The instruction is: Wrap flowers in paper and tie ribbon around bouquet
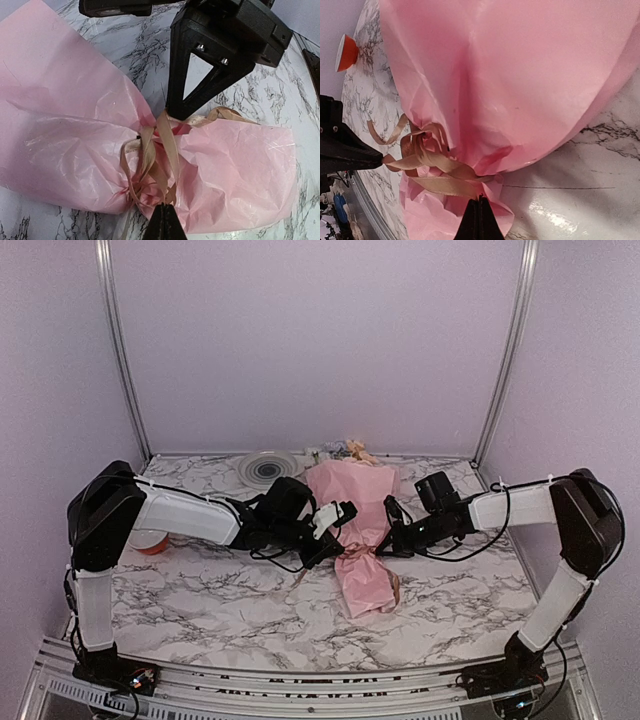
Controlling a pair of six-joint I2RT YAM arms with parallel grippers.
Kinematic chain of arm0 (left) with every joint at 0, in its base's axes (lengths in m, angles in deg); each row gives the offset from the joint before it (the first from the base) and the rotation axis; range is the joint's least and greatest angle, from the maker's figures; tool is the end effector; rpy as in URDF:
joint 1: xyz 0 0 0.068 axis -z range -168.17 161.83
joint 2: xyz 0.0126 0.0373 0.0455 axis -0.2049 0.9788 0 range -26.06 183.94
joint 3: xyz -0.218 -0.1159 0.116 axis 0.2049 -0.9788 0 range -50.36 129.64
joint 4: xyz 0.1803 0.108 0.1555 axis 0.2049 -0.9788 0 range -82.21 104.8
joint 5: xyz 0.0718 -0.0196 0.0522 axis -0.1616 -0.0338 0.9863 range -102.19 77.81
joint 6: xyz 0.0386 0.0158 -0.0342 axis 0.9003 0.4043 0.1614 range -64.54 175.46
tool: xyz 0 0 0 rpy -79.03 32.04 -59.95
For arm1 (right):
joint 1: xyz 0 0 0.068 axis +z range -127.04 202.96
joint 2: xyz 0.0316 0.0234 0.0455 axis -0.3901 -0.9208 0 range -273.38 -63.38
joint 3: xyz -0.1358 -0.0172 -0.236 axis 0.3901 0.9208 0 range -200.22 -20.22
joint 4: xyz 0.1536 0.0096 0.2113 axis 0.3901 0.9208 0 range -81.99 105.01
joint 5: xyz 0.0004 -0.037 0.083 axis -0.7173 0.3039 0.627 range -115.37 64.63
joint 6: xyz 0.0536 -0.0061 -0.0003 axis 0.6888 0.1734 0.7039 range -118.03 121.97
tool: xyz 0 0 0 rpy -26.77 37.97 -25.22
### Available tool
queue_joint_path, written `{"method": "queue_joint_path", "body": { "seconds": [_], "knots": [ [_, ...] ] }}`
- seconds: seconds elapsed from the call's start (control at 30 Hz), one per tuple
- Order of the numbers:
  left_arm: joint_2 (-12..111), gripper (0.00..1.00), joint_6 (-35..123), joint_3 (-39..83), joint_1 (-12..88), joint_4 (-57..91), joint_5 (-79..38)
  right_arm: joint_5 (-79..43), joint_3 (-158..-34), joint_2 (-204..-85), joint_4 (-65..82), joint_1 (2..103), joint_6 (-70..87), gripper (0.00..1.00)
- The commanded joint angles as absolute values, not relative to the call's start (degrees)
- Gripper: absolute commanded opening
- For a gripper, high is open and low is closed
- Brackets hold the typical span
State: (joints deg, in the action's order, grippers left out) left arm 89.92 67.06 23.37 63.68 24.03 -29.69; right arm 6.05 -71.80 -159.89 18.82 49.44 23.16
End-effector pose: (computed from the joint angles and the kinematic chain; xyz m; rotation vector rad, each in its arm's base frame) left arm 0.2682 -0.3588 0.1717 1.3138 1.7754 -0.7289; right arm 0.2822 0.1612 0.1590 -0.3499 2.6226 1.0064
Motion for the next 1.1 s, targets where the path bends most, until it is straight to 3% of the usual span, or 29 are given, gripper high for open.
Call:
{"method": "queue_joint_path", "body": {
  "seconds": [0.0, 0.53, 0.8, 0.9, 1.0, 1.07],
  "knots": [
    [87.71, 0.0, 67.2, 23.66, 63.33, 25.43, -30.94, 5.64, -72.76, -160.8, 17.9, 48.11, 22.86, 0.0],
    [86.21, 0.0, 64.1, 23.01, 62.33, 27.1, -33.65, 6.13, -71.99, -162.15, 17.59, 48.11, 22.45, 0.0],
    [85.77, 0.0, 66.55, 16.67, 61.9, 26.67, -28.48, 6.48, -72.56, -161.68, 18.32, 48.09, 21.81, 0.0],
    [84.61, 0.15, 66.36, 16.62, 63.11, 29.07, -29.65, 6.39, -73.04, -161.71, 18.8, 48.1, 21.62, 0.0],
    [82.67, 0.4, 68.36, 13.13, 64.96, 37.77, -28.52, 6.39, -72.99, -161.65, 18.67, 48.1, 21.7, 0.0],
    [83.7, 0.45, 68.84, 11.87, 65.42, 42.53, -27.91, 6.45, -73.08, -161.67, 18.65, 48.1, 21.67, 0.0]
  ]
}}
